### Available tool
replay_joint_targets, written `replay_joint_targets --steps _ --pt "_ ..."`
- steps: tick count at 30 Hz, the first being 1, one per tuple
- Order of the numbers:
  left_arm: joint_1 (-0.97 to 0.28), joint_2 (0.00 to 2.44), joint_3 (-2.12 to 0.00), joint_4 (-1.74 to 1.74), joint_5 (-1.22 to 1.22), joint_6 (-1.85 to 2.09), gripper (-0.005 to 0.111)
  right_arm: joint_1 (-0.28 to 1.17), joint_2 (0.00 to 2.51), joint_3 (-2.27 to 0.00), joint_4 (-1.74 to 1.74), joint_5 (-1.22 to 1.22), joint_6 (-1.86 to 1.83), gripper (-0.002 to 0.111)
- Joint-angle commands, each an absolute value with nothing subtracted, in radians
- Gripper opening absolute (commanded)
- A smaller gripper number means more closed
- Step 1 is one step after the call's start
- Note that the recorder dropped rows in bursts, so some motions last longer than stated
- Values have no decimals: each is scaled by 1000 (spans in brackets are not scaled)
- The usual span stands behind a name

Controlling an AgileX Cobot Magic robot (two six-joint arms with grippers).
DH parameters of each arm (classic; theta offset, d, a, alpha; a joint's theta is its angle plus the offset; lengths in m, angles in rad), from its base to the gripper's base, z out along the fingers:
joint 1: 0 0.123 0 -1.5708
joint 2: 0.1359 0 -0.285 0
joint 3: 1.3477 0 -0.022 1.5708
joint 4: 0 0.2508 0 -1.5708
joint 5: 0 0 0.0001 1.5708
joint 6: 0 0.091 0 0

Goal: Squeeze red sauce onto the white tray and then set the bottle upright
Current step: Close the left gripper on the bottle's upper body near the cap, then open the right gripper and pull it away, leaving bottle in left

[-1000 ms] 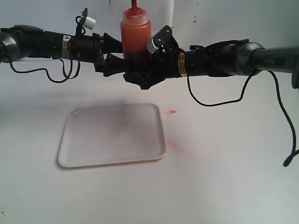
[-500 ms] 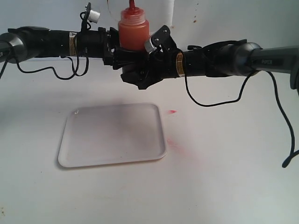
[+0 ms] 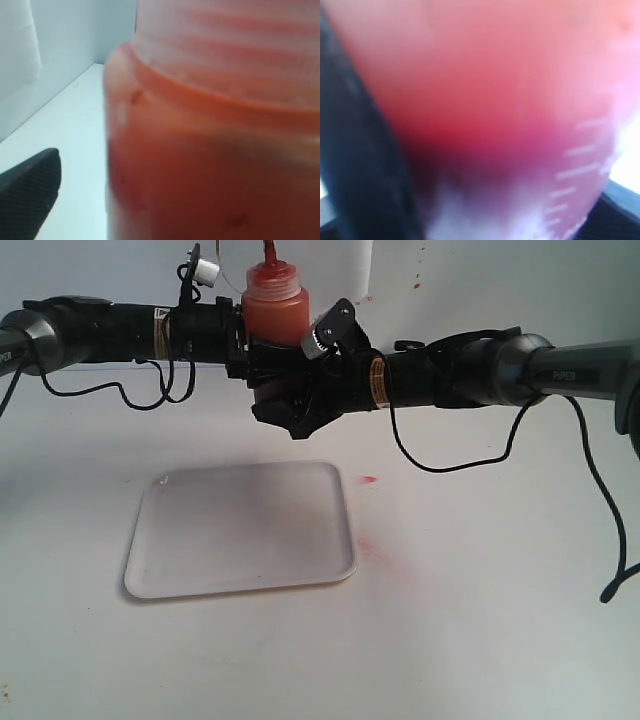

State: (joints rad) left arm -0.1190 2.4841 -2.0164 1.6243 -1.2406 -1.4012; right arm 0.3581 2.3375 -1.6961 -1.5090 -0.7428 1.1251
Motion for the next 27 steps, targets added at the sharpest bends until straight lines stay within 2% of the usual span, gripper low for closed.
replay_joint_targets --steps 1,3,6,10,12,13,15,18,20,27 --pt "-132 2480 -2015 1646 -1221 -1409 74 372 2310 -1712 -1446 -824 1100 0" --pt "-132 2480 -2015 1653 -1221 -1409 49 372 2310 -1712 -1446 -827 1100 0" --pt "-132 2480 -2015 1654 -1221 -1408 3 372 2310 -1712 -1438 -827 1100 0" --pt "-132 2480 -2015 1654 -1221 -1401 0 372 2310 -1712 -1425 -827 1100 0" --pt "-132 2480 -2015 1654 -1221 -1403 0 372 2310 -1712 -1425 -827 1100 5" --pt "-128 2480 -2015 1654 -1221 -1403 0 371 2310 -1712 -1425 -827 1095 12" --pt "-126 2480 -2015 1654 -1221 -1403 0 371 2310 -1712 -1425 -825 1075 31" --pt "-126 2480 -2015 1667 -1221 -1403 0 371 2310 -1712 -1400 -818 1075 79" --pt "-126 2480 -2015 1683 -1221 -1405 0 371 2310 -1712 -1395 -820 1075 106" --pt "-93 2457 -2015 1744 -1221 -1415 0 371 2310 -1712 -1443 -823 1077 103"
